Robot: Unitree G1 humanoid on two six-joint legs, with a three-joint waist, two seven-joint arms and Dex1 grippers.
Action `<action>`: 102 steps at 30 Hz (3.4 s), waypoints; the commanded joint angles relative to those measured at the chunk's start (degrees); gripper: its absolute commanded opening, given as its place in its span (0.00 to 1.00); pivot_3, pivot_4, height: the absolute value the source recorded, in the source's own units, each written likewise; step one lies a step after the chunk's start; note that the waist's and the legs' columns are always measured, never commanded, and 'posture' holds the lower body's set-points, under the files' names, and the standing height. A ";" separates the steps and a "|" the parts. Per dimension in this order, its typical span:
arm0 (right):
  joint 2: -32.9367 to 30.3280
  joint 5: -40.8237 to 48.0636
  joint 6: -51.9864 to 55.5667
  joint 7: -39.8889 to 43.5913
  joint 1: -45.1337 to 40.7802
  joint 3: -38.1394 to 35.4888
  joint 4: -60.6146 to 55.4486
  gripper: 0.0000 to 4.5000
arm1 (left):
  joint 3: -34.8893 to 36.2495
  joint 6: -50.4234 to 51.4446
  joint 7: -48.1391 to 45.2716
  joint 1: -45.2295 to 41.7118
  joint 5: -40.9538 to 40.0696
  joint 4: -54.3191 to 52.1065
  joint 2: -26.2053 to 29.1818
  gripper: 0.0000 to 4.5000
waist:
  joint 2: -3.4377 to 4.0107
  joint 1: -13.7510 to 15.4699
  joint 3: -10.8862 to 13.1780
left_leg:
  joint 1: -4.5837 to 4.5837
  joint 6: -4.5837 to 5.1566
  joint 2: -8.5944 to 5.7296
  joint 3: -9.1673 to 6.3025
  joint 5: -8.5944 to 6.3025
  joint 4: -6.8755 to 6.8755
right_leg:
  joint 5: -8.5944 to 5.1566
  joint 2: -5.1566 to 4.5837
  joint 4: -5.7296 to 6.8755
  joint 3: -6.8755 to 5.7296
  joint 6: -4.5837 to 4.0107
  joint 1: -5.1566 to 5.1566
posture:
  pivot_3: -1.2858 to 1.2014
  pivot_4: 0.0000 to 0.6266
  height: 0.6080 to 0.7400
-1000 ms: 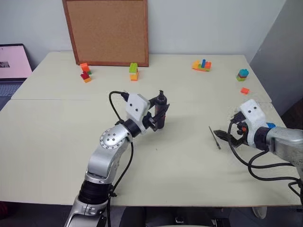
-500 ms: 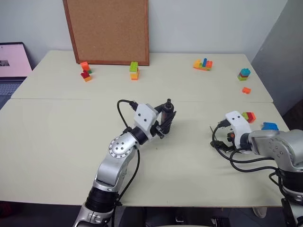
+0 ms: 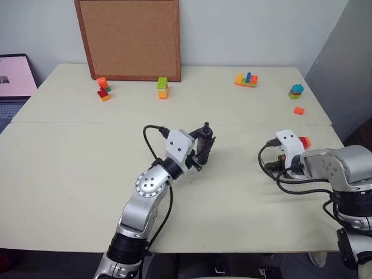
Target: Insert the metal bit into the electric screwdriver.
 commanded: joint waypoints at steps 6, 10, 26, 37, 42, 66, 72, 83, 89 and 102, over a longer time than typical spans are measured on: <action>3.01 6.34 0.86 -4.72 0.47 -2.93 2.51 0.00 | -0.24 -1.38 0.34 -1.07 0.13 -1.97 -0.88 0.37 | 0.00 -0.14 -0.01 | 0.00 0.00 0.02 0.01 0.00 0.00 | 0.00 0.00 0.00 0.02 0.00 0.00 | 0.52 0.24 1.00; 3.67 8.60 0.86 -7.63 0.22 -5.23 2.85 0.00 | -0.12 -1.10 0.22 -1.93 0.03 -1.37 -1.01 0.37 | 0.00 -0.42 -0.01 | 0.00 0.00 0.03 0.00 0.00 0.00 | 0.00 0.00 0.02 0.02 0.00 -0.01 | 0.52 0.24 1.00; 17.11 11.35 -0.44 -12.70 1.17 -19.33 -18.77 0.00 | 3.36 2.24 -5.06 -9.54 -4.08 2.88 0.88 0.37 | 0.04 -1.16 0.01 | -0.16 0.00 0.02 -0.01 0.00 -0.07 | -0.01 0.03 -0.07 0.01 0.01 -0.17 | 0.52 0.24 1.00; 17.26 8.82 -26.65 -0.83 4.61 -16.38 -20.63 0.00 | 10.48 16.00 -6.41 -9.58 -17.04 -4.10 2.82 0.37 | 0.07 -1.18 0.03 | -0.17 0.00 0.00 -0.02 0.00 -0.07 | -0.02 0.02 -0.26 -0.02 0.03 -0.19 | 0.52 0.24 1.00; 16.89 8.58 -37.51 5.02 3.36 -14.40 -19.88 0.00 | 6.64 12.43 -9.89 -9.01 -15.15 -6.67 5.78 0.37 | 0.09 -1.20 0.05 | -0.14 0.00 0.01 -0.01 0.00 -0.08 | -0.02 0.02 -0.25 0.01 0.03 -0.20 | 0.52 0.24 1.00; 21.52 19.95 -52.96 10.42 2.22 -9.60 -22.24 0.00 | 4.43 5.09 -19.63 -7.19 -14.11 2.66 9.42 0.37 | 0.11 -1.15 0.06 | -0.11 0.00 0.08 -0.06 0.00 -0.07 | -0.02 -0.03 -0.17 -0.02 0.01 -0.19 | 0.52 0.24 1.00; 22.04 17.96 -56.64 13.28 1.54 -5.89 -19.02 0.00 | 3.19 2.54 -20.33 -6.32 -12.15 3.08 10.12 0.37 | 0.11 -1.16 0.06 | -0.04 0.00 0.06 -0.05 0.00 -0.06 | -0.02 -0.03 -0.11 -0.02 0.01 -0.17 | 0.52 0.24 1.00; 23.40 14.43 -62.73 17.71 5.95 -0.40 -16.71 0.00 | 3.15 2.07 -20.41 -6.44 -11.49 3.77 10.30 0.37 | 0.11 -1.12 0.06 | -0.04 0.00 0.08 -0.07 0.00 -0.06 | -0.02 -0.03 -0.10 -0.04 0.01 -0.17 | 0.52 0.24 1.00; 24.40 11.24 -66.87 19.31 8.47 1.16 -14.88 0.00 | 3.12 2.09 -20.64 -6.69 -11.21 3.95 10.27 0.37 | 0.11 -1.17 0.06 | -0.01 0.00 0.08 -0.06 0.00 -0.05 | -0.02 -0.03 -0.05 -0.02 0.01 -0.17 | 0.52 0.24 1.00; 24.78 8.64 -69.90 20.39 9.68 2.32 -12.91 0.00 | 3.02 2.38 -20.67 -7.04 -11.08 4.06 10.15 0.37 | 0.11 -1.16 0.06 | 0.01 0.00 0.08 -0.07 0.00 -0.05 | -0.02 -0.03 -0.01 -0.03 0.01 -0.16 | 0.52 0.24 1.00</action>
